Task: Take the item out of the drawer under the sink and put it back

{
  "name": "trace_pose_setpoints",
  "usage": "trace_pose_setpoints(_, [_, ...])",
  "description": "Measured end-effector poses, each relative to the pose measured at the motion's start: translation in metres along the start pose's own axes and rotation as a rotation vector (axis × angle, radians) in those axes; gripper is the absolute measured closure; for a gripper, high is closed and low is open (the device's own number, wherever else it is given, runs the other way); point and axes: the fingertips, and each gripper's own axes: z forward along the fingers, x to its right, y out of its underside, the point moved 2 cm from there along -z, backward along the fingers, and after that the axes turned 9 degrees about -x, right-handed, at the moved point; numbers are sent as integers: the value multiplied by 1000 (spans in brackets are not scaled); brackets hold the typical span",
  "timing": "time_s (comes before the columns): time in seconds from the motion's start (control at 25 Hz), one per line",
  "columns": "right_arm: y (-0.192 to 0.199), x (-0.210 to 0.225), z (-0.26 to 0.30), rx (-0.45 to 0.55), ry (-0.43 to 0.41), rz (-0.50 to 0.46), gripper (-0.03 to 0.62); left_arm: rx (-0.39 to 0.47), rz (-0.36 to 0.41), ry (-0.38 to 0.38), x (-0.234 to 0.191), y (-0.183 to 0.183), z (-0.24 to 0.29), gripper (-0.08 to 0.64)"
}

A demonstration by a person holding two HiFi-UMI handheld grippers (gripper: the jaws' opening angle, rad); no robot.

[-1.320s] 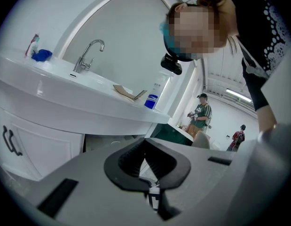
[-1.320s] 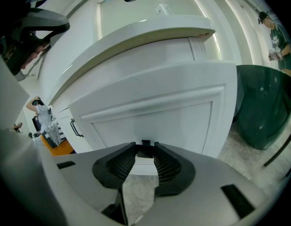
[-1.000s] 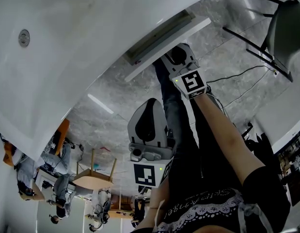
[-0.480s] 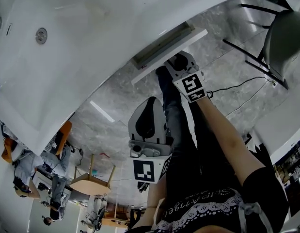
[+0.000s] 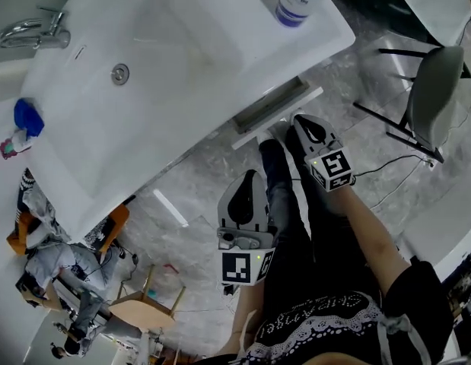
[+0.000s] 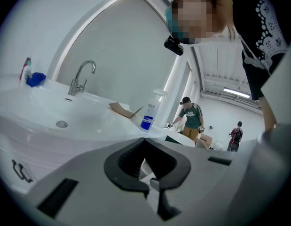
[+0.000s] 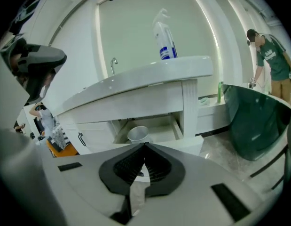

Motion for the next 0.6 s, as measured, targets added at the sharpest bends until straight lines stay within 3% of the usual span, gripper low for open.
trace_pose_setpoints(0.16, [-25,-4,-33,28,-5,-17,575,16,42,1,5,-17,-10,557])
trace_pose_setpoints(0.32, [-55,-17,-64,60,-23,-15,575,36,34,-13,10,-35,-25,557])
trace_pose_setpoints(0.6, [-119,-32,-113,183,-62,4,574,62,68,-16,22,-64,-50,557])
